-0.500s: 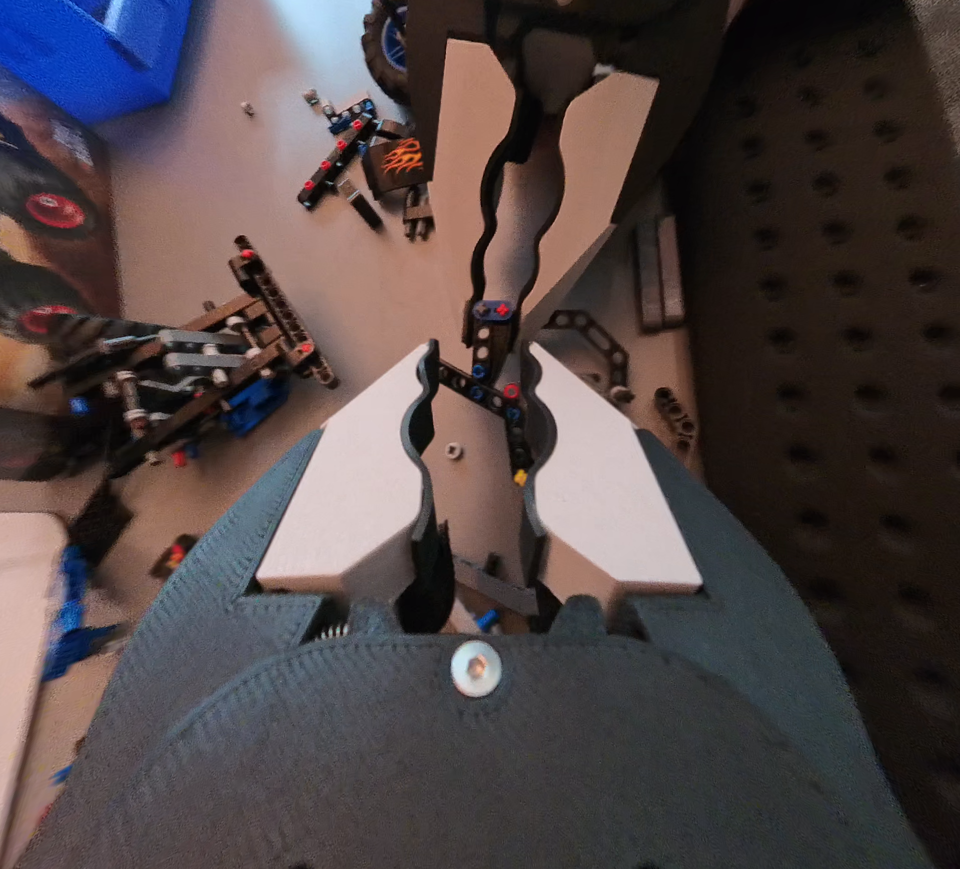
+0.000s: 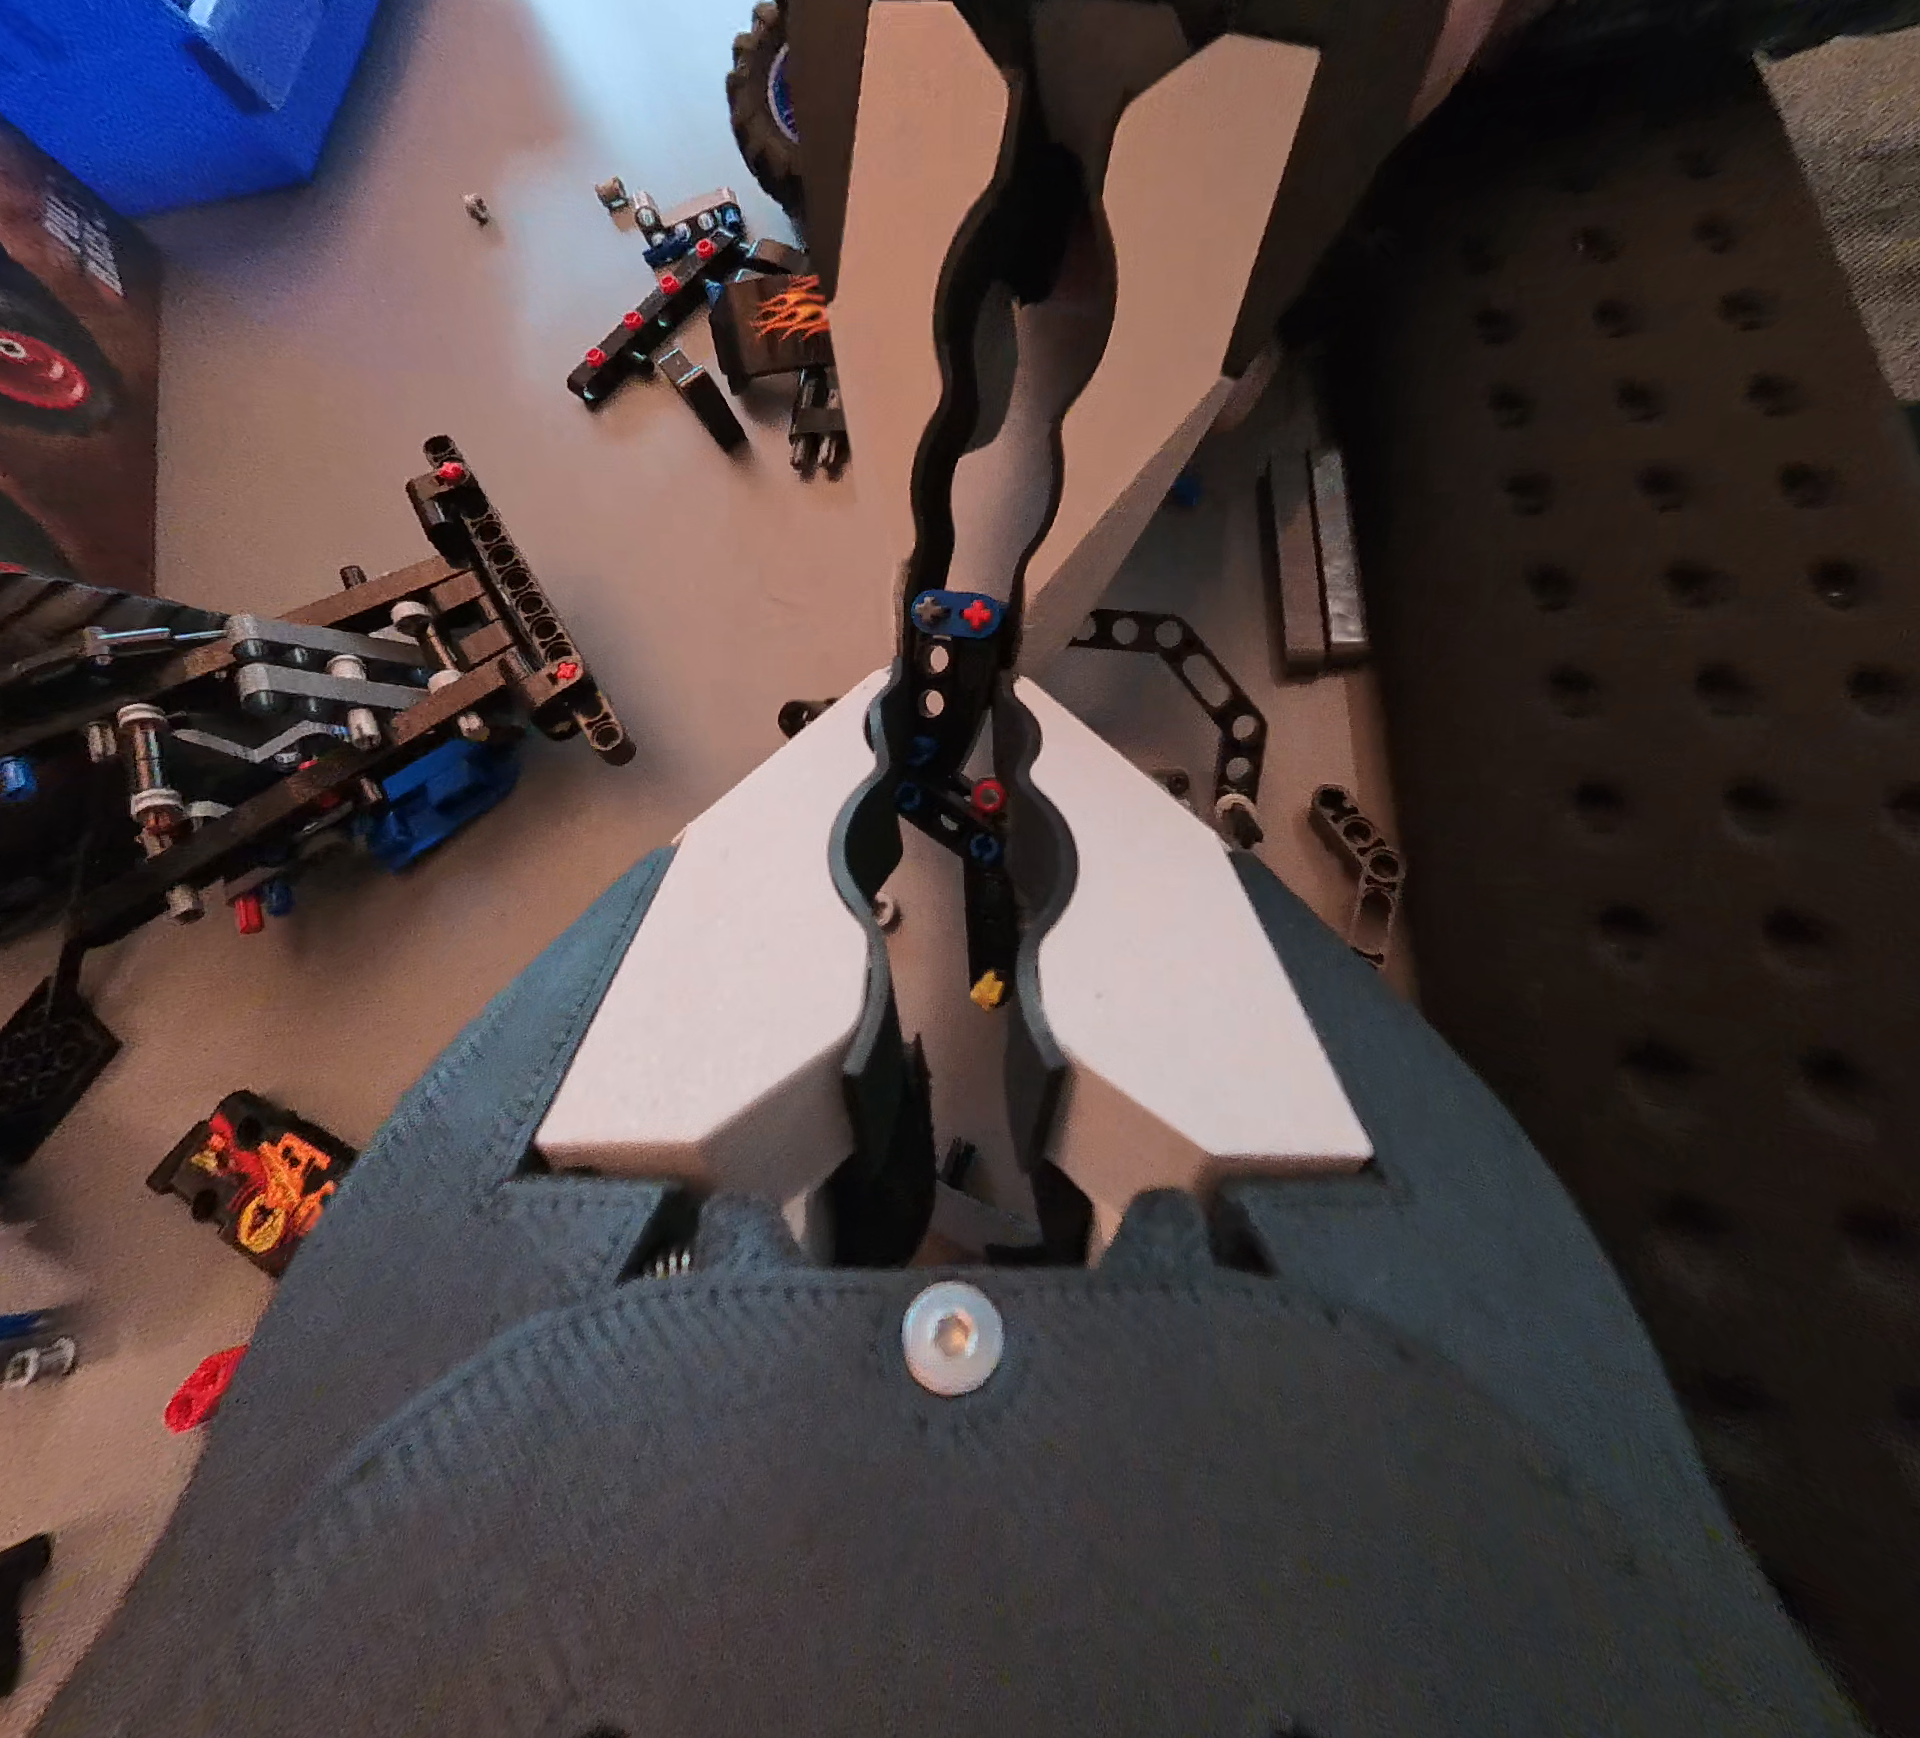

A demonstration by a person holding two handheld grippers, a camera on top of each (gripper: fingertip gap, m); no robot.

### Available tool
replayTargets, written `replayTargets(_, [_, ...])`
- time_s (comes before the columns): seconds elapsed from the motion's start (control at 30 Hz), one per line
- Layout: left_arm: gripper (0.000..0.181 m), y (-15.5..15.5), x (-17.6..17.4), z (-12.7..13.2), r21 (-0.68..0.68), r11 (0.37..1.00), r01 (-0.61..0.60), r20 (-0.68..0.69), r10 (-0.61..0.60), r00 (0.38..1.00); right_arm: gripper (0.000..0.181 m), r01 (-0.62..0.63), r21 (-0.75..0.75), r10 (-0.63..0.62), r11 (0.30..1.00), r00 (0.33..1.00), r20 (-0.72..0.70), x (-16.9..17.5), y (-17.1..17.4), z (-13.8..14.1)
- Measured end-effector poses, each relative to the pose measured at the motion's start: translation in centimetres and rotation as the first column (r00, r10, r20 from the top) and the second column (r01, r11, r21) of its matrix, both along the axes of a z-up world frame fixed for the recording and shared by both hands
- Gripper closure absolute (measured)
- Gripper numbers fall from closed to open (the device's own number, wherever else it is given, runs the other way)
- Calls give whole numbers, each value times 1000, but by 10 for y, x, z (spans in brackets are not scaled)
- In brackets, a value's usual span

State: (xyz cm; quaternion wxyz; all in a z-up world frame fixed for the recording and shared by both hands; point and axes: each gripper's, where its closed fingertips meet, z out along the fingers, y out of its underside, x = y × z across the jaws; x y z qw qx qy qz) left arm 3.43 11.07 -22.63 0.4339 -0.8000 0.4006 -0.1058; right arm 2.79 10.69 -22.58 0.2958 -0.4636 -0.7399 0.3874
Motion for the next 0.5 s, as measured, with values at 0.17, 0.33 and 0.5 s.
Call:
replayTargets(0.17, [167, 1, -1, 3, -16, 999, 30, 76, -29, 997, 170, 18, 182, -6, 983, 998, -66, -1, 2, 6])
replayTargets(0.33, [167, 2, -4, 6, 5, 1000, 14, 72, -15, 997, 169, 81, 536, -15, 840, 992, -127, -4, 6, 10])
replayTargets(0.5, [167, 5, -4, 6, 13, 1000, 8, 56, -8, 998, 170, 103, 515, -45, 851, 991, -124, -4, 9, 13])
